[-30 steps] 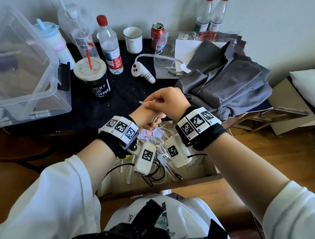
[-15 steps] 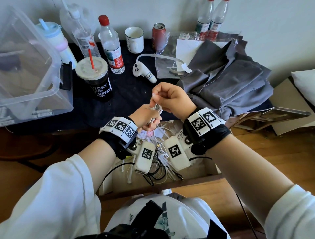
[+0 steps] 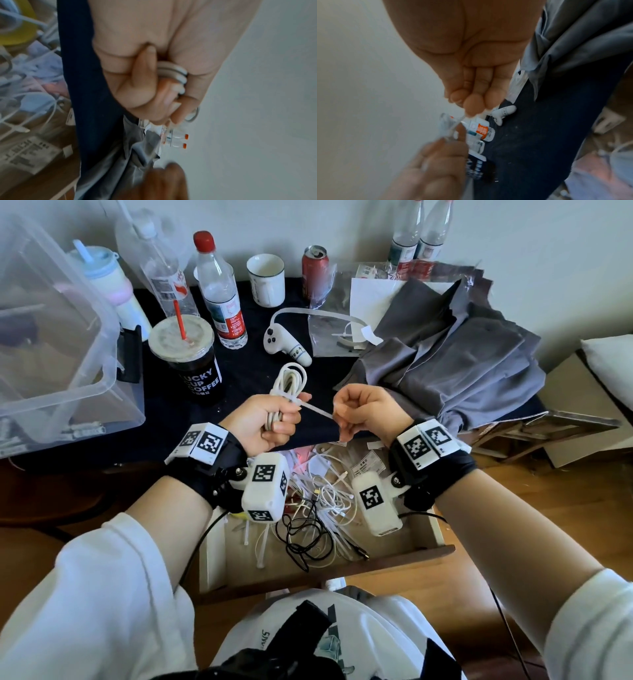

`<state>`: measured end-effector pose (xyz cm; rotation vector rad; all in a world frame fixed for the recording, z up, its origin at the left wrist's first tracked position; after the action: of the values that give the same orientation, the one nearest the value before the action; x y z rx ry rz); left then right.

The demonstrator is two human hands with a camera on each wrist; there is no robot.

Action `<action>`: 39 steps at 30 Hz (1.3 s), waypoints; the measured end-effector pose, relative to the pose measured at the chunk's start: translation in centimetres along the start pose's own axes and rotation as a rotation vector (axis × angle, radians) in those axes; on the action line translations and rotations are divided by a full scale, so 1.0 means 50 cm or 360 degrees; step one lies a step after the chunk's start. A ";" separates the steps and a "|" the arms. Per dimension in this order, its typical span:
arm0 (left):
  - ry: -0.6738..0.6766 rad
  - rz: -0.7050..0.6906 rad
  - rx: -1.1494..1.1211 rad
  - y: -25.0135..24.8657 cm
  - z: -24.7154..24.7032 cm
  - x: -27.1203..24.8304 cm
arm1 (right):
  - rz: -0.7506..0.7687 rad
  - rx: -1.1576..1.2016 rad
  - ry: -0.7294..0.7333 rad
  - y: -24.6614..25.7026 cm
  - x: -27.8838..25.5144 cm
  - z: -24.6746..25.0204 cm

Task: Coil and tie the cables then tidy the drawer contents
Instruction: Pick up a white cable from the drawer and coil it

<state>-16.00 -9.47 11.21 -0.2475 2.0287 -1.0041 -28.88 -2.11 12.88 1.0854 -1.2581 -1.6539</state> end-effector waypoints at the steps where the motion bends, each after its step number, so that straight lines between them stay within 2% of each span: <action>1: 0.0017 -0.0028 0.0006 0.002 -0.010 -0.002 | 0.0012 -0.0181 -0.0035 -0.011 0.003 -0.002; 4: 0.0071 -0.0143 0.0079 0.000 -0.037 -0.010 | 0.0089 -0.0649 -0.0039 -0.031 0.007 -0.022; 7: 0.0057 -0.0215 0.0196 -0.010 -0.046 -0.013 | 0.0077 -0.0729 0.0039 -0.042 -0.002 -0.039; 12: 0.0015 -0.0216 0.0423 -0.004 -0.048 -0.015 | 0.0040 -0.0989 -0.0087 -0.038 -0.012 -0.026; 15: -0.0093 -0.0255 0.0514 0.005 -0.043 -0.008 | -0.0023 -0.1057 -0.0045 -0.038 -0.012 -0.022; 19: -0.0134 -0.0290 0.0602 0.013 -0.047 -0.008 | -0.0058 -0.1487 0.0042 -0.030 -0.013 -0.014; 22: -0.0128 -0.0313 0.0636 0.013 -0.053 -0.008 | 0.0056 -0.1288 0.0056 -0.021 -0.007 -0.025; 26: -0.0193 -0.0343 0.0618 0.004 -0.047 0.002 | 0.0087 -0.1035 -0.0104 -0.006 -0.012 -0.035; 32: -0.0141 -0.0251 0.0524 0.009 -0.047 0.003 | -0.0133 -0.0762 -0.0155 0.000 -0.014 -0.032; 35: -0.0067 -0.0210 0.0433 0.006 -0.060 -0.001 | -0.0181 -0.0378 -0.0201 0.004 -0.021 -0.034; 39: -0.0062 -0.0311 0.0468 -0.016 -0.055 -0.002 | -0.0289 0.0034 -0.0134 0.010 -0.027 -0.031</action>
<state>-18.16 -8.36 12.77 -0.3089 1.8185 -1.3918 -26.94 -1.42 13.40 1.1833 -1.2643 -1.8426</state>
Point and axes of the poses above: each hand's wrist, its own x-axis towards the middle knuckle, its own z-axis out of the back of the hand, y = z × x, the point moved 6 cm from there along x, towards the middle knuckle, and after that the axes turned 7 degrees about -y, right-handed, at the moved point
